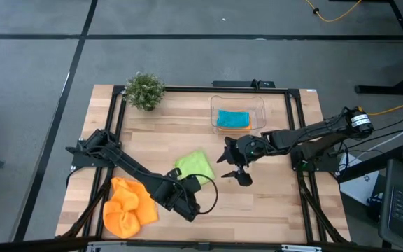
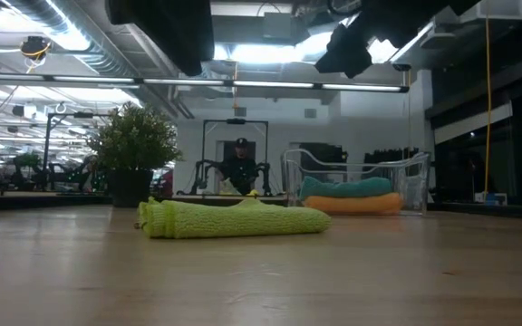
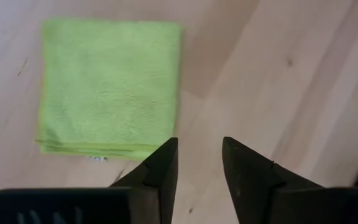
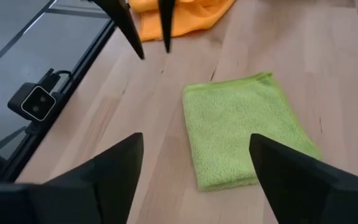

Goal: Fold microfiber towels
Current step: Fold the green microfiber cloth

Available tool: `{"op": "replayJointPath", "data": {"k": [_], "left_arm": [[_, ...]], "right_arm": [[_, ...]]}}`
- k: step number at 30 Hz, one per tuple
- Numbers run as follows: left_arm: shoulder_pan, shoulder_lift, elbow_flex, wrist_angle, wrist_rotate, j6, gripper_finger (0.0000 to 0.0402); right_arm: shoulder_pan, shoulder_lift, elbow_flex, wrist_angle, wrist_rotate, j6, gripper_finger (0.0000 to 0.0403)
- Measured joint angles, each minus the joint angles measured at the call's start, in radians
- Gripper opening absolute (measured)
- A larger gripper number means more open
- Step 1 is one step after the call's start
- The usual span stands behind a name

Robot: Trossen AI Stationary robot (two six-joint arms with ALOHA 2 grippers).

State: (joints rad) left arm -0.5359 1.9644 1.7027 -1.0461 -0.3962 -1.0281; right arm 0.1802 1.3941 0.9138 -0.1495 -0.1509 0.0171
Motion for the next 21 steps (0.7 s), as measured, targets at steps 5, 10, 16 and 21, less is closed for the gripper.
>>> {"op": "replayJointPath", "data": {"k": [5, 10, 16, 21], "left_arm": [[0.022, 0.000, 0.000, -0.024, 0.010, -0.041, 0.0152], [0.028, 0.000, 0.000, -0.023, 0.011, -0.042, 0.0206], [0.026, 0.000, 0.000, -0.008, 0.013, -0.041, 0.0241], [0.026, 0.000, 0.000, -0.007, 0.012, -0.012, 0.0240]], "right_arm": [[0.000, 0.000, 0.000, 0.019, 0.000, 0.001, 0.0296], [0.000, 0.000, 0.000, 0.020, 0.000, 0.004, 0.0296], [0.000, 0.000, 0.000, 0.019, 0.000, 0.004, 0.0296], [0.000, 0.000, 0.000, 0.019, 0.000, 0.008, 0.0296]]}}
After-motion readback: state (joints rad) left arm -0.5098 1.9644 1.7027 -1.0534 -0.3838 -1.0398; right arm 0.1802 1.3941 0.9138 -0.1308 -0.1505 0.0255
